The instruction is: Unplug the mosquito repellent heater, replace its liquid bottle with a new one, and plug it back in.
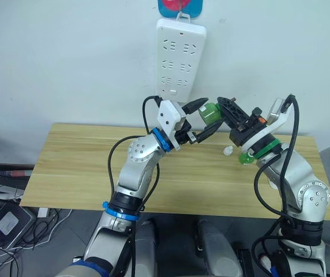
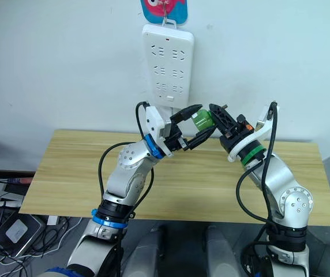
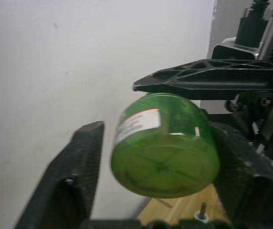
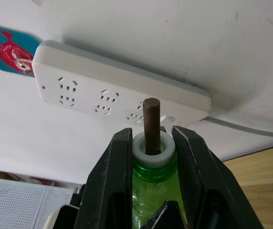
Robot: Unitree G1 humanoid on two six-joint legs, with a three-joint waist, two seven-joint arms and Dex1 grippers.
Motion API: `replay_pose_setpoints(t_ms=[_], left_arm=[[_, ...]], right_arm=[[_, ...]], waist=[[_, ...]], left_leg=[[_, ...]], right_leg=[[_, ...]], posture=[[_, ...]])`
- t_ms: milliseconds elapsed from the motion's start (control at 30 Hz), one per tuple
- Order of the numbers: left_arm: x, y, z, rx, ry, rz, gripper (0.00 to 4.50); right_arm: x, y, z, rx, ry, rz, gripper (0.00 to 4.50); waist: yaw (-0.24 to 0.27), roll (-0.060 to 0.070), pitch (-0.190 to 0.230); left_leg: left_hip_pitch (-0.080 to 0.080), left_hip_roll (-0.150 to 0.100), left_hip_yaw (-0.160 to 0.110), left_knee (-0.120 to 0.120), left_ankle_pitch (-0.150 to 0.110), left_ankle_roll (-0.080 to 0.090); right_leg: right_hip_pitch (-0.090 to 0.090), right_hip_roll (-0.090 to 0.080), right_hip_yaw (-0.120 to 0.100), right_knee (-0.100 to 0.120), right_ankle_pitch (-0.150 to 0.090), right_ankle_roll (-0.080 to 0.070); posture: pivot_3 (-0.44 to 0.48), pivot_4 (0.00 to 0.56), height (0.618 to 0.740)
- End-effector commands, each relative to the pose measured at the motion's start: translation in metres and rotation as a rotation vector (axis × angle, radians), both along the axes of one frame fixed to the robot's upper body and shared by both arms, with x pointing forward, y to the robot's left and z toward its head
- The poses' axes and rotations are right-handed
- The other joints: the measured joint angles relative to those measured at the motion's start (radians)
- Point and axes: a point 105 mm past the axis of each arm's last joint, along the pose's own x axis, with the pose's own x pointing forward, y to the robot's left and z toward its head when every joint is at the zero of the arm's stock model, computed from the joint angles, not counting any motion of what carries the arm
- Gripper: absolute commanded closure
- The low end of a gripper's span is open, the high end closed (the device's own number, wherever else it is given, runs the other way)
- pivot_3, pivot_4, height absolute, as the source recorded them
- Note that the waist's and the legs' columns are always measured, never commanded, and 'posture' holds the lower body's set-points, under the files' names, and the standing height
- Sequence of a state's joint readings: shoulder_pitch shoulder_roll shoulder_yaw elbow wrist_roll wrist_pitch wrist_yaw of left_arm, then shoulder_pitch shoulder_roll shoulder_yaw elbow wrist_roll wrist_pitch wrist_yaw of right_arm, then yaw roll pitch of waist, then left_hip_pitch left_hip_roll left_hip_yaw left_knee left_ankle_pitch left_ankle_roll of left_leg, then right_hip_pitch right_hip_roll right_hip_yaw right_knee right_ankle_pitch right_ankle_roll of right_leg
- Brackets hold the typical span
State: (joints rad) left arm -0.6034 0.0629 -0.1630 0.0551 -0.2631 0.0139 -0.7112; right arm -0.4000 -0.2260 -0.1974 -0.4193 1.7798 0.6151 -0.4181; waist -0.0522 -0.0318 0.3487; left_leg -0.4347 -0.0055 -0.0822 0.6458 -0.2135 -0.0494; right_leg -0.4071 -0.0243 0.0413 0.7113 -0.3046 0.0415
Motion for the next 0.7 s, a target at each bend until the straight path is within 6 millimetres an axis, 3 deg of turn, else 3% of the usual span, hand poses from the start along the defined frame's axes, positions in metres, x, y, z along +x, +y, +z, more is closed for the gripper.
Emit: replay_pose_setpoints(t_ms=[33,333,500,667,700], left_arm=[[-0.004,0.000,0.013,-0.030,-0.050,0.001,2.20],[-0.004,0.001,0.011,-0.016,-0.053,0.013,2.20],[0.001,0.007,0.009,-0.003,-0.051,0.026,2.20],[0.003,0.008,0.008,0.024,-0.056,0.021,2.20],[0.003,0.009,0.008,0.027,-0.056,0.018,2.20]], right_arm=[[-0.010,0.004,0.008,-0.004,-0.043,0.021,3.63],[-0.007,0.006,0.003,-0.058,-0.038,0.023,3.63],[-0.010,0.002,-0.013,-0.220,-0.020,0.051,1.94],[-0.035,-0.036,-0.039,-0.510,0.027,0.175,0.14],[-0.041,-0.047,-0.045,-0.602,0.039,0.202,0.02]], waist=[[0.000,0.000,0.000],[0.000,0.000,0.000],[-0.001,0.000,0.000],[0.008,0.000,0.000],[0.009,0.000,0.000]], left_leg=[[0.000,0.000,0.000,0.000,0.000,0.000],[0.000,0.000,0.000,0.000,0.000,0.000],[0.000,0.000,0.000,0.000,0.000,0.000],[-0.002,-0.001,0.000,0.000,0.000,0.000],[-0.002,-0.001,0.001,0.000,0.000,0.000]], right_leg=[[0.000,0.000,0.000,0.000,0.000,0.000],[0.000,0.000,0.000,0.000,0.000,0.000],[0.000,0.000,0.000,0.000,0.000,0.000],[0.000,0.000,0.000,-0.003,0.000,0.000],[0.000,-0.001,0.000,-0.004,0.000,0.000]], posture=[[0.000,0.280,0.740],[0.000,0.273,0.740],[-0.026,0.273,0.740],[-0.032,0.297,0.740],[-0.035,0.300,0.740]])
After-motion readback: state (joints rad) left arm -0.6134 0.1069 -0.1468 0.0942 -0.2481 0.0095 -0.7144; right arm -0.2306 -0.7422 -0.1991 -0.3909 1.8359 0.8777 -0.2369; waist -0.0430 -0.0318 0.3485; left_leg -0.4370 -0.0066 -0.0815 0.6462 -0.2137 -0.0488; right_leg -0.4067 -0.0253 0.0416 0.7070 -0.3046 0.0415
